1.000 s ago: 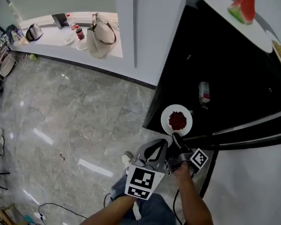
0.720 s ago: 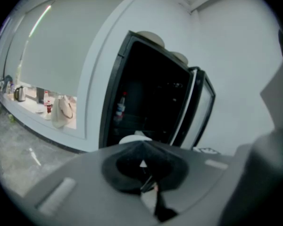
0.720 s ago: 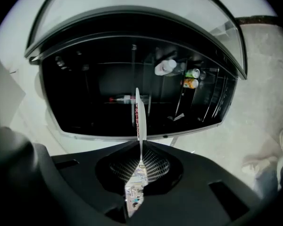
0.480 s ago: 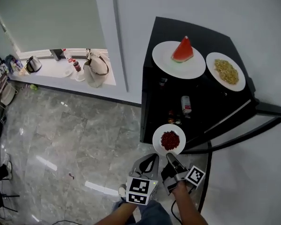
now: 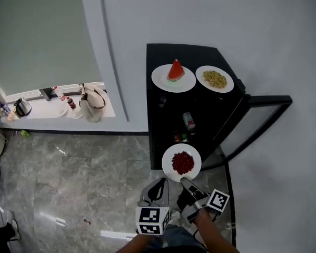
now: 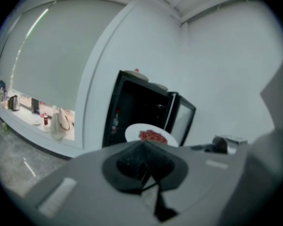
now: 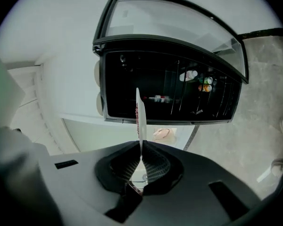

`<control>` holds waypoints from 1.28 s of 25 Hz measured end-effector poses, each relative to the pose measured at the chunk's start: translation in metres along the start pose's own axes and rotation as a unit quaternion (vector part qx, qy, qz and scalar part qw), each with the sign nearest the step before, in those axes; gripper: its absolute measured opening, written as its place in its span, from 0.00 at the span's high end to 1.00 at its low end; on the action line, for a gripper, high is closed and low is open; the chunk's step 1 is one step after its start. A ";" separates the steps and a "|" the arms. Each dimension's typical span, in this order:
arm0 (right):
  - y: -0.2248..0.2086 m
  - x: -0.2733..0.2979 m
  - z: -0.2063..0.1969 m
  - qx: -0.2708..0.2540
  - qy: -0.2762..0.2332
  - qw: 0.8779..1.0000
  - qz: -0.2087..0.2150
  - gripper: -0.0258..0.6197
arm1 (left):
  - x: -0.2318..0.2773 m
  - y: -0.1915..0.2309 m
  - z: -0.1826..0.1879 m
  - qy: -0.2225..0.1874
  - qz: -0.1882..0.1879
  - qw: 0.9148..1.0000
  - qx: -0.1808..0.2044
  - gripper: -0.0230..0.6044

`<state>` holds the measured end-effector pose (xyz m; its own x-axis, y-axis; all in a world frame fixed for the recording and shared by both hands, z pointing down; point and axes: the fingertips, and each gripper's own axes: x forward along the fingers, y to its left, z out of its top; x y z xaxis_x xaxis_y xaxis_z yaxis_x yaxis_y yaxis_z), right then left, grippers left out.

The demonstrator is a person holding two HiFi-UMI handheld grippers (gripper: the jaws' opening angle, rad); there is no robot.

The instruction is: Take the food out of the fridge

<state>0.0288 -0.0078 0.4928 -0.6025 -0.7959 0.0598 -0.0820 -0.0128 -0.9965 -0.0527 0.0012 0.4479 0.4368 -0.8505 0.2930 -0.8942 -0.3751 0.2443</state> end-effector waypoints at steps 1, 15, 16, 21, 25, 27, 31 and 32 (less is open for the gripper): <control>0.007 -0.004 -0.005 -0.001 -0.006 1.000 0.005 0.95 | -0.007 -0.001 0.001 0.001 -0.006 1.000 0.006 0.99; 0.057 -0.077 -0.047 -0.003 -0.092 0.996 0.018 0.95 | -0.063 -0.038 0.009 -0.007 -0.075 0.996 0.051 0.99; 0.056 -0.080 -0.047 -0.001 -0.097 0.995 0.020 0.95 | -0.064 -0.040 0.008 -0.007 -0.079 0.995 0.053 0.99; 0.055 -0.088 -0.052 0.001 -0.107 0.994 0.024 0.95 | -0.074 -0.046 0.000 0.000 -0.088 0.994 0.064 0.99; 0.053 -0.089 -0.057 0.002 -0.107 0.994 0.025 0.95 | -0.077 -0.046 -0.003 -0.001 -0.090 0.993 0.071 0.99; 0.053 -0.089 -0.057 0.002 -0.106 0.994 0.024 0.95 | -0.077 -0.046 -0.003 0.001 -0.090 0.993 0.070 0.99; 0.053 -0.090 -0.058 0.006 -0.107 0.994 0.023 0.95 | -0.078 -0.047 -0.005 0.005 -0.094 0.993 0.069 0.99; 0.053 -0.090 -0.059 0.008 -0.107 0.994 0.024 0.95 | -0.078 -0.047 -0.007 0.007 -0.094 0.993 0.069 0.99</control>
<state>0.0318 0.0988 0.4384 -0.4227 -0.9063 0.0007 -0.0448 0.0201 -0.9988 -0.0437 0.0878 0.4197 0.5983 -0.7554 0.2673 -0.8008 -0.5749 0.1677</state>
